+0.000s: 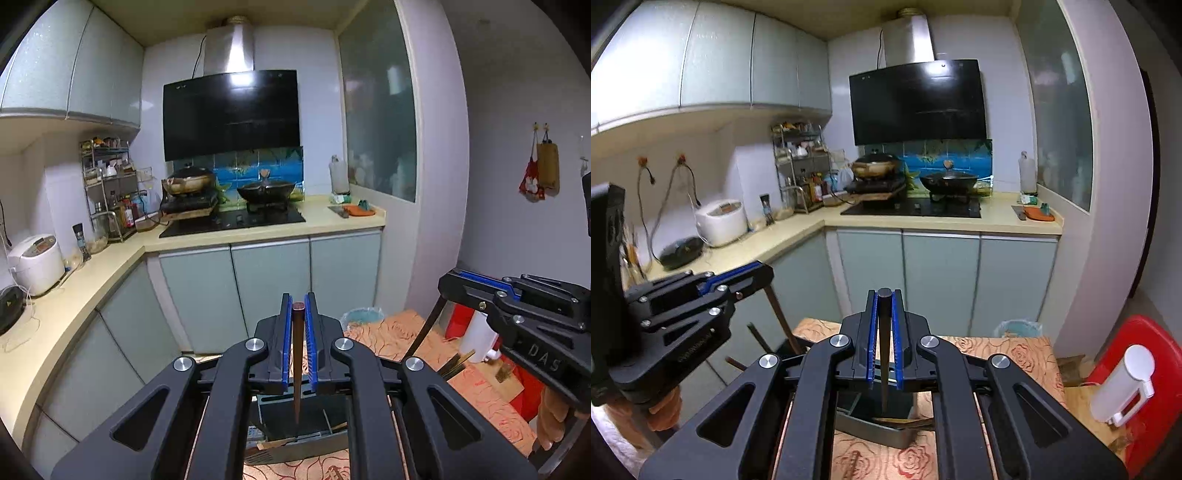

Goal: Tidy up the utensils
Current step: 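Open both grippers to drop the chopsticks into the holder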

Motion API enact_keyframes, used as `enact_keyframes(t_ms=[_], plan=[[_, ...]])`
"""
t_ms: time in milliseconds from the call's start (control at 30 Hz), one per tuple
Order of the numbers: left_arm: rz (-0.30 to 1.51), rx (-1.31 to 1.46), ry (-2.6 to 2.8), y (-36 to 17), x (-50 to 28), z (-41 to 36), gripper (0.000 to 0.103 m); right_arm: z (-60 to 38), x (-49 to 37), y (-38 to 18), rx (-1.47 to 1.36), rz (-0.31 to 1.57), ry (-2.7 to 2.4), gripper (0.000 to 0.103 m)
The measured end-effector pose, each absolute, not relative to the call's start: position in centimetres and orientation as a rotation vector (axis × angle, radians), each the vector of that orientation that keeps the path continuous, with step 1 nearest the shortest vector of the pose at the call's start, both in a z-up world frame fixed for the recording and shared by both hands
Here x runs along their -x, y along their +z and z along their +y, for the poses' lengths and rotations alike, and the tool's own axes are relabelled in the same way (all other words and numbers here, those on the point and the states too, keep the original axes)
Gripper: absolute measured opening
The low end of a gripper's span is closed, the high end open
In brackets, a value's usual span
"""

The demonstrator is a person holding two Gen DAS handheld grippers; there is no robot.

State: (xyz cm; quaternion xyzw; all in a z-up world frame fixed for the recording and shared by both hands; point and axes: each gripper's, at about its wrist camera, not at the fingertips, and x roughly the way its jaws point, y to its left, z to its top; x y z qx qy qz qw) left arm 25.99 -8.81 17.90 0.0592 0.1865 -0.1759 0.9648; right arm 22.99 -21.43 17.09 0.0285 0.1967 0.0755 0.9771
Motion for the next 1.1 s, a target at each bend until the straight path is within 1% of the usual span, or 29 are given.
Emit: enact_keyframes(t_ms=[300,500,567,600,633,700,733,833,867,933,1000,1100], plan=[[0.428,-0.100,-0.337,15.2,-27.4,-8.3,0.007,-20.5,-25.1,14.3,-0.041,0.461,0.152,0.008],[0.435,-0.102,-0.324,14.7,-27.0,-7.7,0.007,-20.5,-25.2,13.7,-0.049,0.475,0.161,0.008],[0.439,-0.092,-0.325,14.7,-26.9,-7.5,0.013,-20.4,-25.2,13.5,-0.056,0.479,0.165,0.011],[0.436,-0.089,-0.322,14.7,-26.8,-7.4,0.023,-20.4,-25.2,13.5,-0.059,0.482,0.167,0.015],[0.432,-0.085,-0.319,14.8,-26.7,-7.2,0.033,-20.4,-25.2,13.5,-0.062,0.483,0.165,0.024],[0.428,-0.076,-0.322,15.0,-26.4,-6.9,0.038,-20.5,-24.9,13.6,-0.070,0.476,0.160,0.033],[0.428,-0.071,-0.326,15.1,-26.3,-6.8,0.040,-20.6,-24.8,13.8,-0.074,0.473,0.161,0.033],[0.425,-0.051,-0.332,15.5,-25.7,-6.3,0.054,-20.7,-24.2,13.9,-0.075,0.465,0.163,0.033],[0.422,-0.046,-0.333,15.6,-25.4,-6.1,0.056,-20.7,-24.0,14.0,-0.076,0.463,0.164,0.033],[0.410,-0.039,-0.334,15.8,-24.7,-5.6,0.063,-20.9,-23.4,14.1,-0.077,0.455,0.164,0.033],[0.391,-0.043,-0.329,15.8,-23.8,-5.3,0.067,-21.0,-22.7,14.2,-0.075,0.447,0.162,0.033],[0.383,-0.054,-0.330,15.4,-22.5,-4.9,0.069,-21.3,-21.6,14.1,-0.074,0.436,0.160,0.033]])
